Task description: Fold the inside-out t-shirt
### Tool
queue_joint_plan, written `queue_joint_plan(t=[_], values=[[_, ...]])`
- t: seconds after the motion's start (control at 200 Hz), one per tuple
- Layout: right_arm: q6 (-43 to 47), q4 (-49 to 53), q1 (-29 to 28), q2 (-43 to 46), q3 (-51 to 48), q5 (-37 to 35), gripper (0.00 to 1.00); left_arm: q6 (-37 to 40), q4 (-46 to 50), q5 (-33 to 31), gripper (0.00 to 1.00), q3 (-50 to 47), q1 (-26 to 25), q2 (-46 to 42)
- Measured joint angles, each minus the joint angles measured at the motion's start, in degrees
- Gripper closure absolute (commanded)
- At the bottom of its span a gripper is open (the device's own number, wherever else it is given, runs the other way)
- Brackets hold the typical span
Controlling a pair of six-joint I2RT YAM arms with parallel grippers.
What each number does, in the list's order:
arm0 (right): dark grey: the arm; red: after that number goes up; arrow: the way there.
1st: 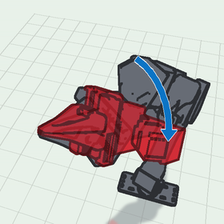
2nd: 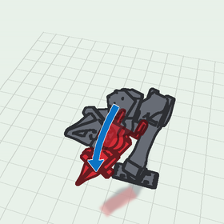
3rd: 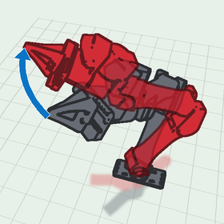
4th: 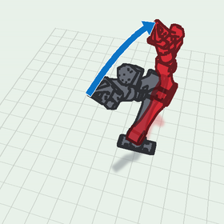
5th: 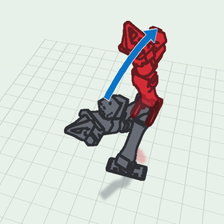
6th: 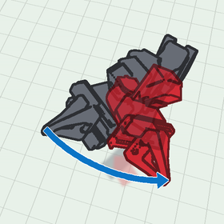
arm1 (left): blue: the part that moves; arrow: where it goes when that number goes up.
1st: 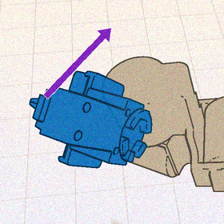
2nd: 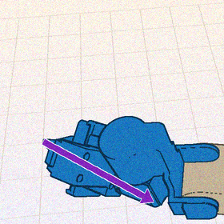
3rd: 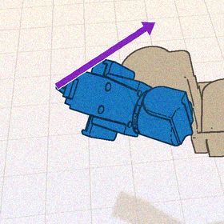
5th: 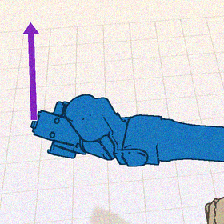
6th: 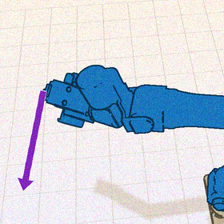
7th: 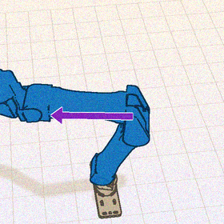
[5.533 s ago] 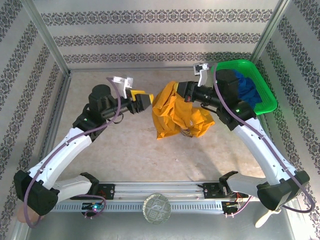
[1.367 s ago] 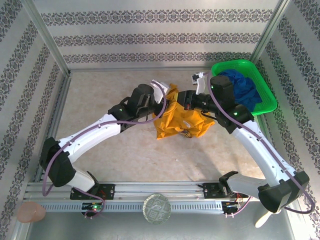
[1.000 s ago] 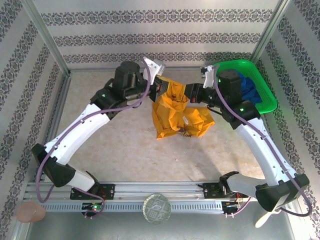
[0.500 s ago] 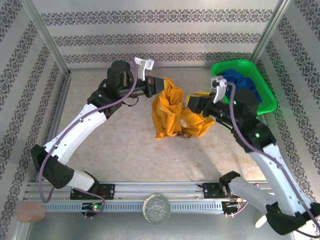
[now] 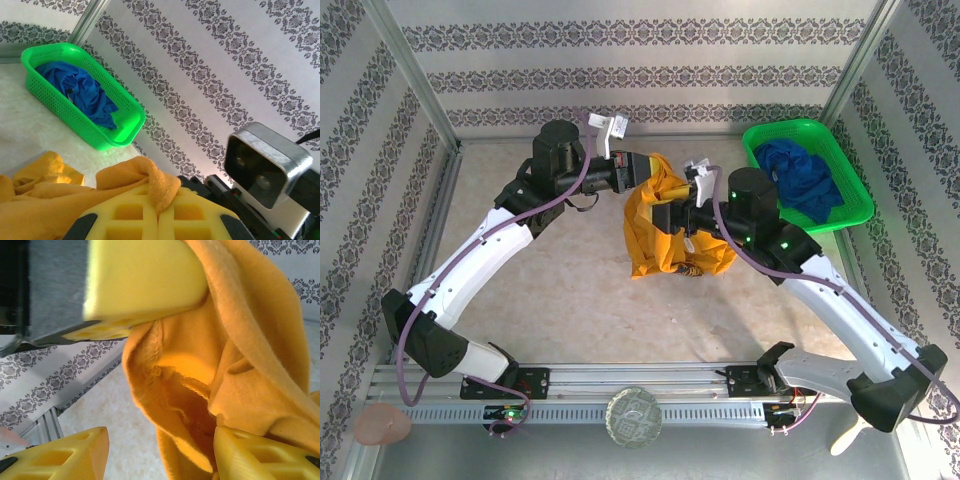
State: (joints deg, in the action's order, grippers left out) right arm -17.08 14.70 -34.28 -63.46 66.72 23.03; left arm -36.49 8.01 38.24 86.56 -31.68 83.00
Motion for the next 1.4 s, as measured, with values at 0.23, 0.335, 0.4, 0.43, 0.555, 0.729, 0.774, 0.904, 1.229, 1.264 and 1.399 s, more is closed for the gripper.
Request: queue_joint_plan(t=[0.23, 0.335, 0.4, 0.43, 0.555, 0.729, 0.774, 0.904, 1.229, 1.264, 1.399], values=[[0.7, -1.8, 0.0, -2.2, 2.6, 0.0, 0.64, -0.3, -0.3, 0.6, 1.0, 0.0, 0.0, 0.0], [0.5, -2.2, 0.0, -3.2, 3.1, 0.2, 0.78, -0.3, -0.6, 0.6, 1.0, 0.0, 0.0, 0.0], [0.5, -2.2, 0.0, -3.8, 3.3, 0.5, 0.9, -0.4, -0.6, 0.6, 1.0, 0.0, 0.0, 0.0], [0.4, -2.2, 0.0, -4.2, 3.5, 0.7, 0.97, -0.5, -0.6, 0.6, 1.0, 0.0, 0.0, 0.0], [0.5, -2.1, 0.0, -4.7, 4.4, 1.9, 1.0, -0.5, -0.8, 0.6, 1.0, 0.0, 0.0, 0.0], [-1.0, -1.8, 1.6, -3.7, 6.3, 4.4, 1.0, -0.9, -0.8, -0.5, 0.79, 0.0, 0.5, 0.0], [-2.0, -1.4, 3.3, -3.0, 7.5, 5.4, 1.0, -1.0, -0.8, -1.0, 0.64, 0.0, 1.0, 0.0], [-4.7, 0.0, 10.3, -1.2, 12.3, 7.5, 1.0, -1.9, -1.9, -3.7, 0.4, -2.4, 4.1, -0.8], [-6.6, 5.8, 17.6, 1.2, 13.3, 4.4, 1.0, 1.2, 0.6, -8.3, 0.39, -16.0, 8.5, -2.9], [-6.6, 6.2, 18.1, 1.2, 12.3, 3.8, 1.0, 1.6, 1.2, -8.7, 0.39, -17.9, 8.4, -2.9], [-6.8, 7.9, 18.9, 1.6, 8.1, 1.4, 1.0, 2.0, 3.8, -10.7, 0.42, -25.0, 7.1, -2.5]])
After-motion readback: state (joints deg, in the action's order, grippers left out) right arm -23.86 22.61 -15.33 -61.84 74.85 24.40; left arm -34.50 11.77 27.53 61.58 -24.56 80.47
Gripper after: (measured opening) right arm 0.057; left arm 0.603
